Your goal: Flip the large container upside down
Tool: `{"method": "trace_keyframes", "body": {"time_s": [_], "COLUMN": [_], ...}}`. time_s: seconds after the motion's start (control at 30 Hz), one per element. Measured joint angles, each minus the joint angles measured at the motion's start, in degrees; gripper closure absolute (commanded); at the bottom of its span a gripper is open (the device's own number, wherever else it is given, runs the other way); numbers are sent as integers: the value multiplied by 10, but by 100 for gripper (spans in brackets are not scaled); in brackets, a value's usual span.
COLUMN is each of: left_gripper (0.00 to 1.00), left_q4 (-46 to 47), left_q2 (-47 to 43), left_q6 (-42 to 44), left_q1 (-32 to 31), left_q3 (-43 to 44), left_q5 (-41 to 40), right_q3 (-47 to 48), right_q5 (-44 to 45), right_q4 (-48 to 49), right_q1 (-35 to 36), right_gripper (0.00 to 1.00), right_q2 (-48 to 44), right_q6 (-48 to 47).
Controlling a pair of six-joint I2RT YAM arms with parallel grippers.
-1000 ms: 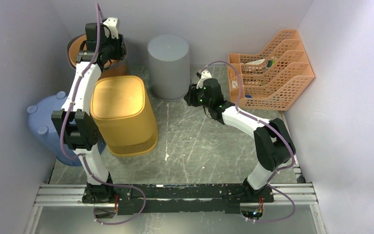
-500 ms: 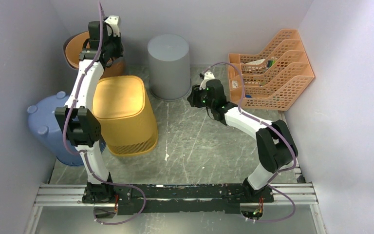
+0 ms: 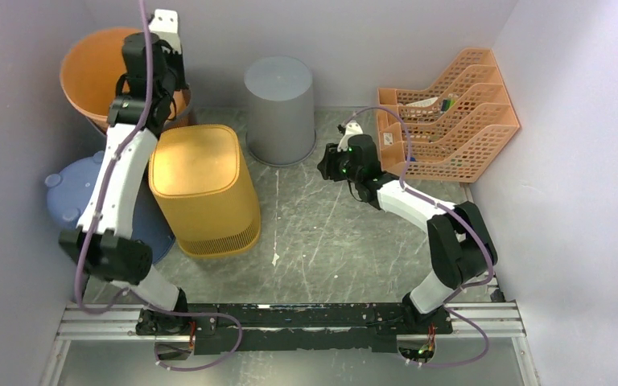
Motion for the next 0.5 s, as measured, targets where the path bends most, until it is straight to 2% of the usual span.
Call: {"method": "trace_keyframes", "body": {"time_s": [0.17, 0.3, 0.5], "left_gripper": [93, 93, 93], "left_q4": [84, 157, 175], "left_q2": [-109, -162, -193], "left_q6": [31, 42, 24], "left_q1": [-40, -54, -56], "left_q3": [0, -9, -11], "left_q5": [-35, -37, 2], "right_q3": [-7, -8, -12], "right_q5": [-3, -5, 3], "right_q4": [0, 0, -6], "right_q1": [0, 0, 0], "right_gripper": [61, 61, 61], "right_q2": [0, -2, -21], "right_q6": [2, 4, 3]}}
